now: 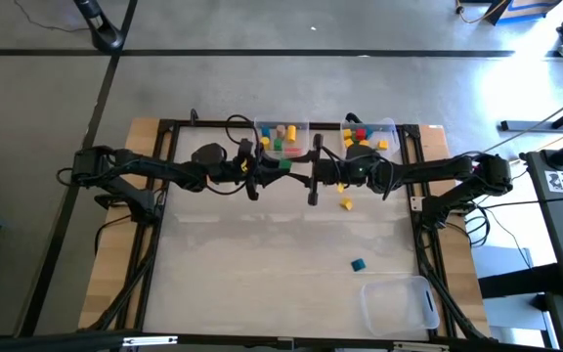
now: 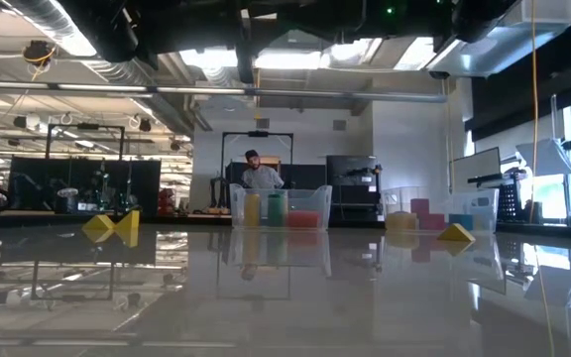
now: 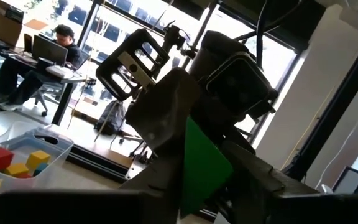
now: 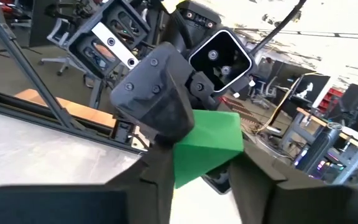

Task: Sort blocks by size
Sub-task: Put the green triangle block into the bottom transparent bin

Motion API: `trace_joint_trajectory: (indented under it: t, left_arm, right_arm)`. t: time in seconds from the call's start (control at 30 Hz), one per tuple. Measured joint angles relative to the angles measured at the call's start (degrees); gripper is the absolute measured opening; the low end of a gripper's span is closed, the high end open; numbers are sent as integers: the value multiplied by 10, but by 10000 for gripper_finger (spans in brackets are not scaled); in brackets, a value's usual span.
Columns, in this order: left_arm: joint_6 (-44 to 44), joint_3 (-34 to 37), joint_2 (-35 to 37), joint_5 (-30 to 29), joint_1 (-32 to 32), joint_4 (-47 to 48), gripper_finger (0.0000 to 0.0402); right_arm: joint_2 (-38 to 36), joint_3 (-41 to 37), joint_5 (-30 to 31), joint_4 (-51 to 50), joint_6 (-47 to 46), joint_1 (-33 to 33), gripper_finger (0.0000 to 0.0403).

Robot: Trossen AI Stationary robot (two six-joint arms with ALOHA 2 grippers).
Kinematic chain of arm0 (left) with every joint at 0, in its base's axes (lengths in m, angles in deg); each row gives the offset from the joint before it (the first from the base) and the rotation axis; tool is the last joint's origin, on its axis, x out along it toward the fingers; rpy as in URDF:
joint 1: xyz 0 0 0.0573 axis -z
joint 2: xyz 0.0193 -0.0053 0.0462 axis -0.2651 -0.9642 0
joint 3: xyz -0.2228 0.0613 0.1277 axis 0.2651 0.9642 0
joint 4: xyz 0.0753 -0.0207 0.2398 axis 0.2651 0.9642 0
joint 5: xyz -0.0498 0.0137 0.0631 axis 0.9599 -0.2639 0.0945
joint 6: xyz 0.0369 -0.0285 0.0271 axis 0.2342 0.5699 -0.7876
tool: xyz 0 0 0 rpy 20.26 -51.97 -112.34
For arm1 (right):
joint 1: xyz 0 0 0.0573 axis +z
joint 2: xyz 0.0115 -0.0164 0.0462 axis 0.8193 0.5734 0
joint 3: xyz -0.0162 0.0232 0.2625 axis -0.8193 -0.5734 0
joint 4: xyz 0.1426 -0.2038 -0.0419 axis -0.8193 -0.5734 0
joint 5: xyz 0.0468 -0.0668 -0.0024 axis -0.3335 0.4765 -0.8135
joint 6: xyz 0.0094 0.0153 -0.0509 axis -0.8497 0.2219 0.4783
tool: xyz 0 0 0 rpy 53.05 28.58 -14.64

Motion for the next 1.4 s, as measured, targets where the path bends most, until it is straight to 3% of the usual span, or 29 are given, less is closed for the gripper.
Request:
trace_joint_trajectory:
  t: [0.13,0.37,0.57,0.87,1.13,1.4]
  left_arm:
    - [0,0,0,-1,0,1,138]
    - [1,0,5,34,-2,7,200]
    - [-41,0,40,48,-2,87,212]
    - [-120,0,127,39,-31,279,210]
    - [-155,0,163,-1,-50,419,210]
    - [-165,0,163,-33,-49,464,210]
  right_arm:
    - [0,0,4,1,-3,0,95]
    - [0,0,5,-1,-3,0,92]
    - [1,0,9,-5,-2,1,92]
    - [-45,0,14,-40,-3,12,84]
    - [-138,0,24,-211,-41,65,83]
    - [-237,0,4,-444,-252,158,83]
